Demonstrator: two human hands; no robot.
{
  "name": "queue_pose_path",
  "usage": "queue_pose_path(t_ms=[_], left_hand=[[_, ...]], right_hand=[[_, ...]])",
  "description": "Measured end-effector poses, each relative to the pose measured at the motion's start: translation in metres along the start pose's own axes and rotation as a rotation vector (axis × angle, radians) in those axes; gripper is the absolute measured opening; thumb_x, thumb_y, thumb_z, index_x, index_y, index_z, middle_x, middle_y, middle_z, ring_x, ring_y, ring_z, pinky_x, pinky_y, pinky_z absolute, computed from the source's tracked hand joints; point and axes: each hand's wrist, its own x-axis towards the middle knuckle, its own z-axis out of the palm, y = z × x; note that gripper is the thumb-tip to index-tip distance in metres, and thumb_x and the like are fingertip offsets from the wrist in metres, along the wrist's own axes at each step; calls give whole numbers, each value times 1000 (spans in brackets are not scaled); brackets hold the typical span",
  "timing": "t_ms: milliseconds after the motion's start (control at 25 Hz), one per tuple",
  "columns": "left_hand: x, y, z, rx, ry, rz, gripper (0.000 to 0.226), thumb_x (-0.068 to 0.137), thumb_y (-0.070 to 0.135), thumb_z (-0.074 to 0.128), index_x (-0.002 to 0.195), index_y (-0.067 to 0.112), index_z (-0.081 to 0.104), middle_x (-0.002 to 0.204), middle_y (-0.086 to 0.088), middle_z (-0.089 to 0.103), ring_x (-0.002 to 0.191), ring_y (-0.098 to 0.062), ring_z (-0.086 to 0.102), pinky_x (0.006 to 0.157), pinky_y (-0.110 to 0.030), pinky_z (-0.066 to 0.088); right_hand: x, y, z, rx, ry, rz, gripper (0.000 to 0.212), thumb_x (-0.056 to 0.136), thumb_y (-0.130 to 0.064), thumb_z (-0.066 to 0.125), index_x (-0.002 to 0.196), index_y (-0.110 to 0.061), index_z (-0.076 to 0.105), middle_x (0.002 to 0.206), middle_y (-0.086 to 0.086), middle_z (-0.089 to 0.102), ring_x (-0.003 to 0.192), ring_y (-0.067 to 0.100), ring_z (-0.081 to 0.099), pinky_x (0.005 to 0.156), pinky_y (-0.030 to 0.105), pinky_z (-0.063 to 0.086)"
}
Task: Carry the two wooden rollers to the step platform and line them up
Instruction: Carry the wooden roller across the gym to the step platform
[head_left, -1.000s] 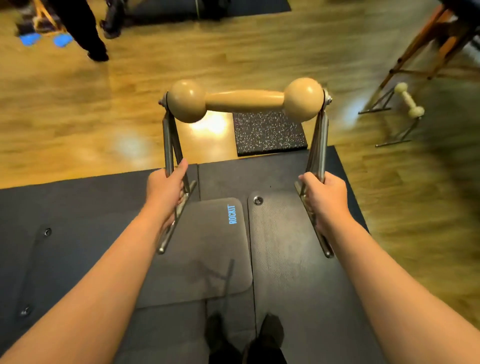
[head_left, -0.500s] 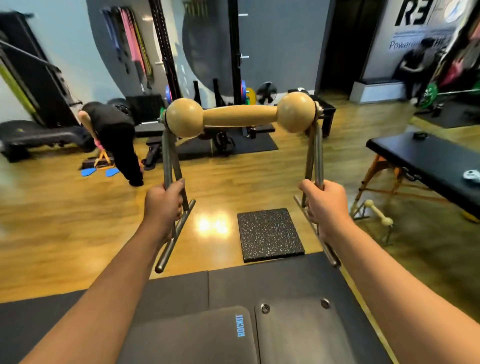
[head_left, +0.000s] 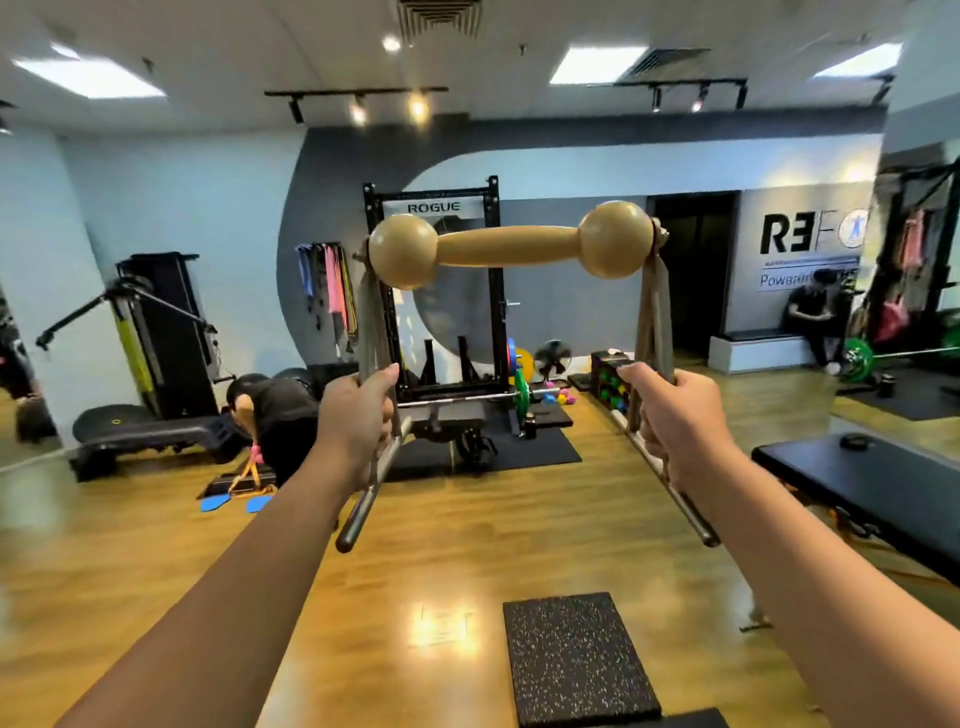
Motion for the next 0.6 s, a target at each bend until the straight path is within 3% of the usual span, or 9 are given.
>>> queue_pose_path(t_ms=[160,360,600], left_hand=[[1,24,6,16,-25,49,31,102,30,55,75,22,45,53,4,30,45,-14,22,45,-30,20],[1,35,33,27,-11,86,39,102,34,55,67,23,42,53,3,32,46,-16,24,48,-32,23],[12,30,88,9,25,113,48,103,36,55,59,23,40,51,3,31,46,-17,24,49,-33,22]], right_hand=[[4,-31,-9,-3,2,-13,31,90,-28,69,72,-16,46,54,2,33,43,14,26,40,25,21],[29,-37,-29,4,-27,-6,25,91,-28,67,79,-13,50,58,3,35,44,13,28,39,25,24],[88,-33,-62,-6,-60,-66,29,92,-27,67,71,-13,53,58,4,40,47,14,34,40,25,30]])
